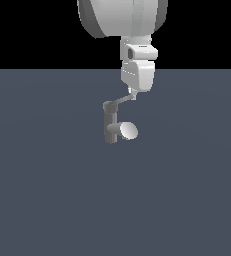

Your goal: Turn on the faucet by rotating a designated handle.

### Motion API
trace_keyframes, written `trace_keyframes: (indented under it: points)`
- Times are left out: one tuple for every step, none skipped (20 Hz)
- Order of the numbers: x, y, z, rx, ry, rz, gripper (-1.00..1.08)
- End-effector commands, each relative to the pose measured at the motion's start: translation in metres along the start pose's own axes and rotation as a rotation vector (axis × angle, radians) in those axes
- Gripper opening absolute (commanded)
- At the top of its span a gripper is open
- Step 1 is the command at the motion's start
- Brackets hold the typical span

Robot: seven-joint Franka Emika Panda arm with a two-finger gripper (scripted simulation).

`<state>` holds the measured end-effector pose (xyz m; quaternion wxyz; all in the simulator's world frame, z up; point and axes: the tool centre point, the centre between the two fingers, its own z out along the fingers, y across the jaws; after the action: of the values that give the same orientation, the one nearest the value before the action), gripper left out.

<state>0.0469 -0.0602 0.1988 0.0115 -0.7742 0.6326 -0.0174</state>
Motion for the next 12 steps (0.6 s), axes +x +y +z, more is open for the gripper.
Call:
trace_keyframes:
  points:
    - [-0.012,0.013,0.011,-0.026,-0.010,-0.008,-1.00]
    - [-0.014,0.016,0.011,-0.027,-0.010,-0.007,-1.00]
    - [-0.015,0.019,0.011,-0.028,-0.011,-0.006,-1.00]
    - [-0.017,0.022,0.012,-0.029,-0.011,-0.006,-1.00]
    - [-0.019,0.025,0.012,-0.030,-0.011,-0.005,-1.00]
    - [-0.020,0.028,0.012,-0.032,-0.011,-0.004,-1.00]
    - [-0.022,0.032,0.013,-0.033,-0.011,-0.003,-1.00]
    - [-0.023,0.035,0.013,-0.034,-0.011,-0.003,-1.00]
    - [-0.025,0.038,0.013,-0.035,-0.012,-0.002,-1.00]
    - [-0.027,0.041,0.014,-0.036,-0.012,-0.001,-1.00]
    - [-0.028,0.044,0.014,-0.038,-0.012,-0.001,-1.00]
    - [-0.030,0.048,0.014,-0.039,-0.012,0.000,-1.00]
